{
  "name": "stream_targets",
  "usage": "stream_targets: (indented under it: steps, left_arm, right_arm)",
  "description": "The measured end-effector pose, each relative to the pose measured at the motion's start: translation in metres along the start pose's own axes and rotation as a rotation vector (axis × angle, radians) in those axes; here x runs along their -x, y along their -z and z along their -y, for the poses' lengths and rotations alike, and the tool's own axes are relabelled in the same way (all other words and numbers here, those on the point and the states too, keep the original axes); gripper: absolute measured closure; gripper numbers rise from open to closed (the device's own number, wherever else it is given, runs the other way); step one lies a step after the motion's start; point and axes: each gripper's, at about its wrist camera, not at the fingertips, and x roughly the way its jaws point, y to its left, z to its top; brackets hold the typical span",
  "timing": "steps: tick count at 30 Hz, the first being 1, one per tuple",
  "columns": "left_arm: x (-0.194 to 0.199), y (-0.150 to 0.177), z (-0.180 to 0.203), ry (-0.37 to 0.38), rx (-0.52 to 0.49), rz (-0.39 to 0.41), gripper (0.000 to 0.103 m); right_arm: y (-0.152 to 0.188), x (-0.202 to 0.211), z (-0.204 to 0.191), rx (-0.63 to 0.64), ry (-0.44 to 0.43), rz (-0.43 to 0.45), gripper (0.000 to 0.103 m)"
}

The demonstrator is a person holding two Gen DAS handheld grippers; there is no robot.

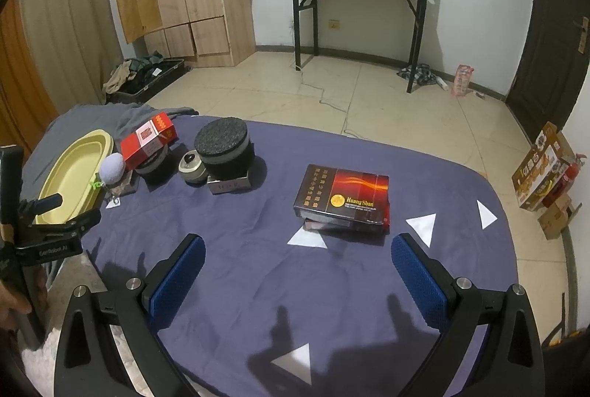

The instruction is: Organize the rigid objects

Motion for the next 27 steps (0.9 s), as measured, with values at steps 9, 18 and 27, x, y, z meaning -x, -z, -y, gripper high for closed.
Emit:
stream_targets:
  steps: [9, 18, 27]
  left_arm:
    - [0.000, 0.001, 0.003, 0.002, -0.015, -0.001, 0.000]
    - [0.002, 0.002, 0.008, -0.008, -0.035, 0.000, 0.000]
    - [-0.001, 0.002, 0.005, 0.016, -0.020, -0.031, 0.000]
  right_arm:
    - [-0.001, -0.003, -0.002, 0.006, -0.006, -0.010, 0.000]
    - [0.000, -0.005, -0.001, -0.006, 0.003, -0.019, 0.000]
    - [0.000, -0.011, -0.001, -0.011, 0.002, -0.020, 0.000]
